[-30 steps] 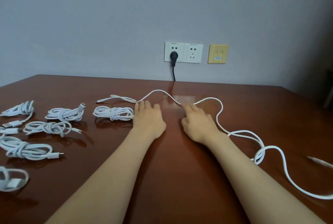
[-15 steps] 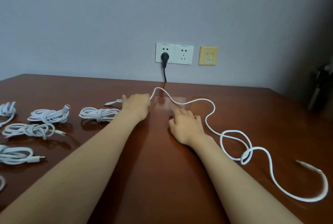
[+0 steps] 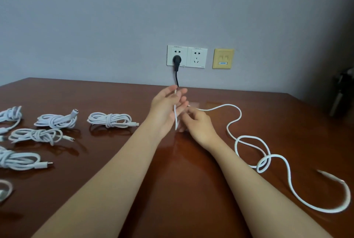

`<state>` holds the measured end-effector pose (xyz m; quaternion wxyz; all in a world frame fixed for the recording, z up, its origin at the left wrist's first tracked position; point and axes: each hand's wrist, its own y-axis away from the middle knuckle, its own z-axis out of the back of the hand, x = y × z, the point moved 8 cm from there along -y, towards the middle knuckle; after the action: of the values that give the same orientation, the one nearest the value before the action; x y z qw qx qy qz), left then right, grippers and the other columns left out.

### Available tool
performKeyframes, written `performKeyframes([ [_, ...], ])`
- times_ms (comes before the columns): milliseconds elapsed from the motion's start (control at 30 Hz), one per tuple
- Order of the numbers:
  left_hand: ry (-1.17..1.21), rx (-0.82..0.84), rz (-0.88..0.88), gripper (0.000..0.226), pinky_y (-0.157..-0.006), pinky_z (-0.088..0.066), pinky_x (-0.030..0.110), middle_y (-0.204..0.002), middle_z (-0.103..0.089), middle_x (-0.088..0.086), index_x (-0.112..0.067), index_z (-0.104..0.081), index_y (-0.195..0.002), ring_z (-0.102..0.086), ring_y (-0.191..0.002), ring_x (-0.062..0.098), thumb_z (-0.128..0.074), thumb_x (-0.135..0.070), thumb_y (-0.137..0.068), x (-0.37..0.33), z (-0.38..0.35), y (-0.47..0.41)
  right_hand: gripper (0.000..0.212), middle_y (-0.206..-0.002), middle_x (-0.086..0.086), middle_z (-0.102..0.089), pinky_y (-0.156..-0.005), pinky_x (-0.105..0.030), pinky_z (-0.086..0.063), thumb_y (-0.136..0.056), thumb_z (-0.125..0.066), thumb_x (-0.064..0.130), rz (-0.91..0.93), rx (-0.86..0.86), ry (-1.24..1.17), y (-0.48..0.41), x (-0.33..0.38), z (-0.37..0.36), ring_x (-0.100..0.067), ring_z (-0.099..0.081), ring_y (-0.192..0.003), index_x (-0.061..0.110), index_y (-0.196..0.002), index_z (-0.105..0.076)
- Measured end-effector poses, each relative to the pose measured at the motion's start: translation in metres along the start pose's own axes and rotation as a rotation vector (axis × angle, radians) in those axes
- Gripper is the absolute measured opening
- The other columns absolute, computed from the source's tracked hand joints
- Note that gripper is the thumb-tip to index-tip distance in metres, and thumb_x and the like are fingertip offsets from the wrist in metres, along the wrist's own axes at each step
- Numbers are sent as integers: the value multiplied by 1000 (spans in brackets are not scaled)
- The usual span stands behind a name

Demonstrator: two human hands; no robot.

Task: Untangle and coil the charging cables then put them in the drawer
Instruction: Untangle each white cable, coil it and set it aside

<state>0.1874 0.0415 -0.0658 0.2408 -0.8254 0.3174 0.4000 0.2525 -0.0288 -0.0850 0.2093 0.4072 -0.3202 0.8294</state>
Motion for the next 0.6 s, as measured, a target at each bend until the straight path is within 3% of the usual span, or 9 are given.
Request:
performKeyframes([
  [67,84,-9,63,20,-59,-53,18,-86,-65,2,-14,-50,-96,-56,-57,6,-41,3,-96,6,9,5,23,-70,3,-64,-62,-12,-41,-93,-45,17,-26,13,27,-1,-2,-1,-8,-56,-65,10,-82,-65],
  [167,77,-43,103,17,-41,-36,14,-84,-65,-1,-15,-49,-97,-43,-37,3,-39,-2,-97,13,17,11,26,-70,-2,-60,-57,-9,-37,-90,-45,14,-52,69,65,1,-3,-2,-5,-49,-61,1,-84,-67],
  [267,-72,-46,73,13,-34,-24,13,-79,-63,0,-12,-50,-92,-30,-32,2,-40,-10,-99,14,18,12,23,-60,-2,-55,-60,-18,-40,-85,-51,14,-107,147,46,0,-10,-10,-4,-48,-57,1,-73,-65],
  [367,-306,-42,49,18,-37,-25,16,-68,-63,0,-10,-52,-88,-34,-38,5,-42,-19,-100,19,20,9,21,-68,-7,-67,-76,-32,-47,-79,-61,23,-158,103,-139,-4,-17,-7,-23,-62,-71,5,-74,-70],
  [433,-363,-63,72,21,-44,-27,22,-68,-56,3,-10,-53,-90,-35,-45,9,-40,-23,-100,22,23,7,22,-54,1,-57,-61,-22,-42,-82,-64,19,-183,66,-260,-4,-18,-2,-14,-51,-54,1,-70,-67],
  [500,-362,-97,95,26,-47,-29,23,-68,-47,2,-12,-54,-88,-35,-47,9,-35,-23,-102,23,27,4,24,-48,7,-50,-43,-14,-31,-87,-61,11,-198,57,-358,-2,-15,0,-6,-38,-42,8,-64,-63],
  [600,-560,-215,60,25,-62,-39,27,-75,-49,0,-12,-53,-95,-47,-65,16,-35,-27,-101,20,38,-2,22,-47,5,-50,-37,-15,-24,-89,-58,9,-205,35,-550,-2,-10,-1,-6,-35,-37,10,-67,-61],
])
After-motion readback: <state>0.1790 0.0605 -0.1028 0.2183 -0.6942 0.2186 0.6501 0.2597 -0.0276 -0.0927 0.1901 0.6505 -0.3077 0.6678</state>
